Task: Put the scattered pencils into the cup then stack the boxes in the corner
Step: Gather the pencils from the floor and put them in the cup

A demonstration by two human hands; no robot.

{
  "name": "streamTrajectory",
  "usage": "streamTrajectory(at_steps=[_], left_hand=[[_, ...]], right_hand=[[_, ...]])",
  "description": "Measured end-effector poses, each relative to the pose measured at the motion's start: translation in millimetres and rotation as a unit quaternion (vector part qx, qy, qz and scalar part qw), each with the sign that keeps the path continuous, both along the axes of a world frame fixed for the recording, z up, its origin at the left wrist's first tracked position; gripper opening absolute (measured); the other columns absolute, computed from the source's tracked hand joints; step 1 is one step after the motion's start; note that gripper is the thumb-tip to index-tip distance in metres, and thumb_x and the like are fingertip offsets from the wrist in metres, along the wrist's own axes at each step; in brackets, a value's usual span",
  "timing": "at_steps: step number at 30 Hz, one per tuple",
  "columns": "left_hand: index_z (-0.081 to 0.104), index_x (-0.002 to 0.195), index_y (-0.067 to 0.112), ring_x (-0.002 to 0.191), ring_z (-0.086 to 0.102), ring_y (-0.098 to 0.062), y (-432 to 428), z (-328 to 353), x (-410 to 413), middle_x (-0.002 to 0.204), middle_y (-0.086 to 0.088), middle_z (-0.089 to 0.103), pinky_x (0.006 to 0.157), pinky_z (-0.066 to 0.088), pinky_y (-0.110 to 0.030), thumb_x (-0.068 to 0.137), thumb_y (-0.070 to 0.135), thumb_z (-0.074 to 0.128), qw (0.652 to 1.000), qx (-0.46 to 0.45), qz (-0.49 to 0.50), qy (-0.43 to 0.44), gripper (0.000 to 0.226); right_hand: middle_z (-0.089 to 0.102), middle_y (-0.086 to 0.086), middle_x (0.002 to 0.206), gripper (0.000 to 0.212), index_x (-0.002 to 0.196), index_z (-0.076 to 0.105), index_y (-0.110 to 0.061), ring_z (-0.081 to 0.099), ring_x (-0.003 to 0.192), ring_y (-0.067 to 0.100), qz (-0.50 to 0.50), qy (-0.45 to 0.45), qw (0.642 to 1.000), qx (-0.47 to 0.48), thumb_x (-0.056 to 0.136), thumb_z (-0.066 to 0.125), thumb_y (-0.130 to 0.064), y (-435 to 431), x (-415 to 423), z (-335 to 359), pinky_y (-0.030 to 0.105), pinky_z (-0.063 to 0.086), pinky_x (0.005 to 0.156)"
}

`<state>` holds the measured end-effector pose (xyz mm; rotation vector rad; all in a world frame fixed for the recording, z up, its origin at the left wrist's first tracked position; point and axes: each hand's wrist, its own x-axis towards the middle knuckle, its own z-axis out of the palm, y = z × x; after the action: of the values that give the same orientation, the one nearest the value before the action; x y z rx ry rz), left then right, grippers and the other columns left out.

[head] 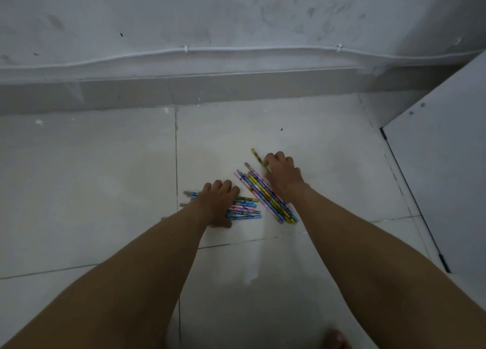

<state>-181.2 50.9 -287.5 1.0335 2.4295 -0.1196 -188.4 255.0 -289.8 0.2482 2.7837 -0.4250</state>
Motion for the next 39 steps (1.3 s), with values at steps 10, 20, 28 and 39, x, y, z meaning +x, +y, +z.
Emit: streamTrajectory(at_steps=[10, 20, 28, 39], left_hand=[[0.037, 0.130, 0.010, 0.107, 0.051, -0.030, 5, -8, 24, 0.126, -0.012, 0.047, 0.091, 0.041, -0.039, 0.092, 0.025, 0.048, 0.999, 0.013, 0.007, 0.047, 0.043], [0.043, 0.120, 0.008, 0.103, 0.052, -0.031, 9, -12, 33, 0.118, -0.014, 0.051, 0.086, 0.040, -0.039, 0.094, 0.010, 0.010, 0.988, 0.008, -0.017, 0.154, 0.042], [0.051, 0.116, 0.014, 0.080, 0.066, -0.023, 2, -9, 31, 0.105, -0.005, 0.057, 0.065, 0.046, -0.032, 0.096, 0.024, 0.046, 0.987, 0.011, 0.049, 0.150, 0.023], [0.038, 0.119, 0.006, 0.092, 0.060, -0.039, 2, -6, 13, 0.107, -0.021, 0.061, 0.067, 0.040, -0.037, 0.096, 0.024, 0.045, 0.950, 0.115, 0.289, -0.018, 0.030]], right_hand=[[0.042, 0.010, 0.129, 0.046, 0.127, 0.046, -0.018, 0.040, 0.118, 0.031, -0.032, -0.049, 0.998, -0.040, 0.090, 0.053, -0.045, -6, 21, 2, 0.047, 0.042, 0.092], [0.039, 0.010, 0.129, 0.070, 0.130, 0.041, -0.018, 0.041, 0.117, 0.031, -0.004, -0.051, 0.999, -0.019, 0.075, 0.074, -0.044, -11, 40, 0, 0.045, 0.043, 0.090], [0.051, 0.021, 0.119, 0.051, 0.117, 0.047, -0.001, 0.053, 0.107, 0.037, -0.012, -0.050, 0.995, -0.085, 0.080, 0.073, -0.023, -21, 38, 7, 0.041, 0.047, 0.088], [0.044, 0.024, 0.128, 0.046, 0.126, 0.040, 0.004, 0.050, 0.113, 0.039, -0.020, -0.070, 0.996, -0.044, 0.090, 0.058, -0.019, -45, 46, 1, 0.038, 0.043, 0.084]])
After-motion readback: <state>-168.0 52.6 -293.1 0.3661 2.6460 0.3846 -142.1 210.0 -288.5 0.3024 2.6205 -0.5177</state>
